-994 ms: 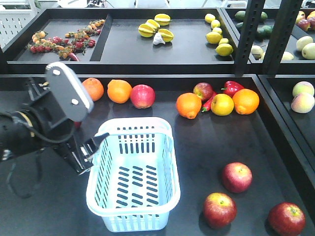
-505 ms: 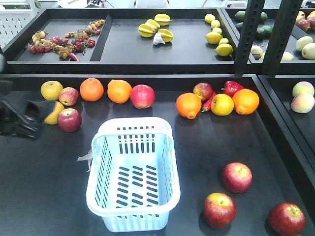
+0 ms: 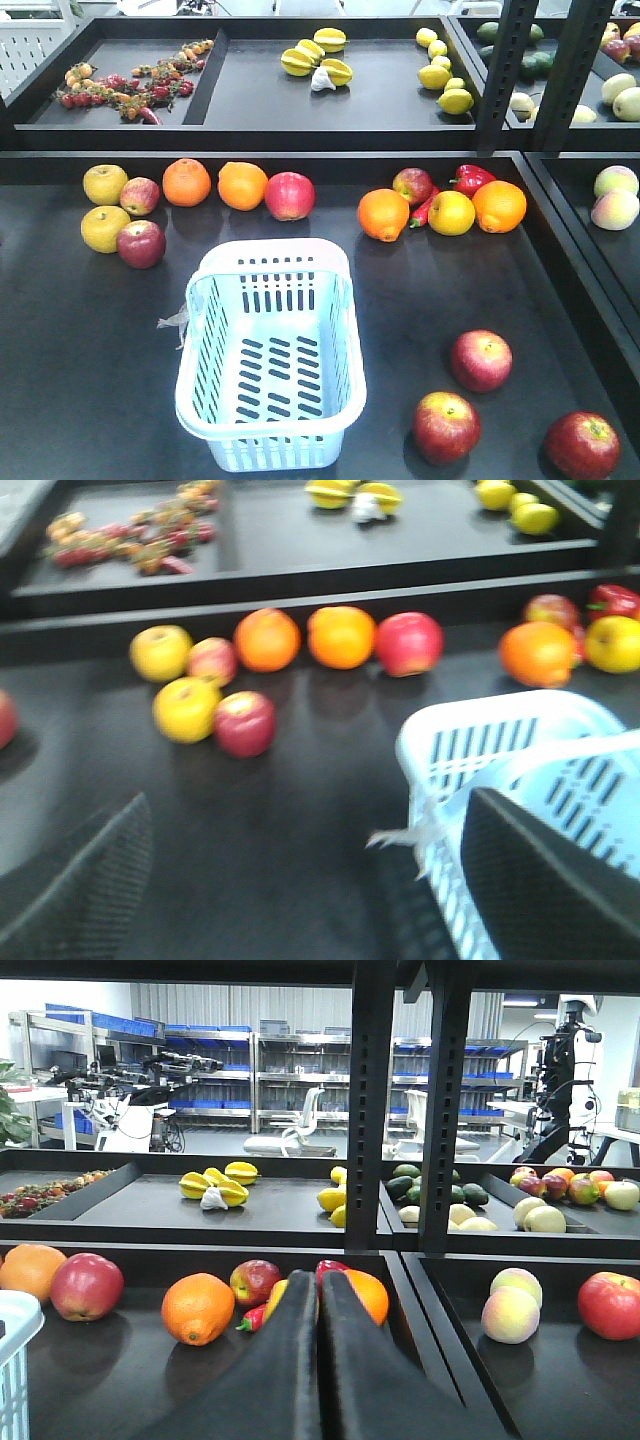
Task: Pick three apples into basket with both arms
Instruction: 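Move the right gripper over the red apple nearest the robot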
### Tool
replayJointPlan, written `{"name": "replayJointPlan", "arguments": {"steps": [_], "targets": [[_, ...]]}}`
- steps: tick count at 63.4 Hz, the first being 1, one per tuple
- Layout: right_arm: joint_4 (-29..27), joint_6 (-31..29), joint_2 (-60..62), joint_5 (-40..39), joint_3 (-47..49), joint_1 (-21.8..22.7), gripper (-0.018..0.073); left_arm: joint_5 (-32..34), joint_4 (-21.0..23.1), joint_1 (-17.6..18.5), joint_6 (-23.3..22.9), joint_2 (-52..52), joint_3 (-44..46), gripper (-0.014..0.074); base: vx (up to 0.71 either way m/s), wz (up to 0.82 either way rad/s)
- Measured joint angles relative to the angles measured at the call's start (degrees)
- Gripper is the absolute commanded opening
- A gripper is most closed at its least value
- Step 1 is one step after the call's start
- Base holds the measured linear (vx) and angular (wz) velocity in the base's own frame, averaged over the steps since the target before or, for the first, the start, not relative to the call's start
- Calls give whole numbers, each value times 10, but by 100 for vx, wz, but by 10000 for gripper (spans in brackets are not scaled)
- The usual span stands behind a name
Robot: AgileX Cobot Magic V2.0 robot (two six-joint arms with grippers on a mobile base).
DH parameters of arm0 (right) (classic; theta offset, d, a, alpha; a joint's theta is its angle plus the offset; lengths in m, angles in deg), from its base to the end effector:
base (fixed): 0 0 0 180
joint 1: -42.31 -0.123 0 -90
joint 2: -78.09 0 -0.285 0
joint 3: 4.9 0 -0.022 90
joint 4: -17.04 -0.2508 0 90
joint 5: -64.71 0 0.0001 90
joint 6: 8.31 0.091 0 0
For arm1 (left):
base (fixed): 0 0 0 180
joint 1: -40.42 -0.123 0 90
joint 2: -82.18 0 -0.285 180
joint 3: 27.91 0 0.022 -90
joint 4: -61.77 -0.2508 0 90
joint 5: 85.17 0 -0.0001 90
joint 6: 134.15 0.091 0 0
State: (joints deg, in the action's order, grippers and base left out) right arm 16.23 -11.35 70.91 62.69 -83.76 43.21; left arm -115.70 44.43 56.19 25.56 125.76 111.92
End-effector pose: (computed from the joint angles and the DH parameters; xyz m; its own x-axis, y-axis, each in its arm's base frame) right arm 0.0564 -0.0009 0.2073 0.1035 -0.0405 -0.9938 0.0202 0.9990 -0.0387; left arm 0.1223 -0.0202 0.3332 -0.3887 0.0160 -0.9212 0.0996 0.9947 -0.0247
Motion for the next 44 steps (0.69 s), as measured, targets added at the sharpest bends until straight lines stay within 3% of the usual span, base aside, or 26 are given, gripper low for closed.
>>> {"name": "replayJointPlan", "arguments": {"steps": [13, 44], "targets": [[0, 0, 0, 0, 0, 0, -7, -45, -67, 0, -83, -103, -62, 593, 0, 0], [-4, 7, 0, -7, 0, 0, -7, -74, -76, 0, -94, -161, -71, 593, 0, 0]]}}
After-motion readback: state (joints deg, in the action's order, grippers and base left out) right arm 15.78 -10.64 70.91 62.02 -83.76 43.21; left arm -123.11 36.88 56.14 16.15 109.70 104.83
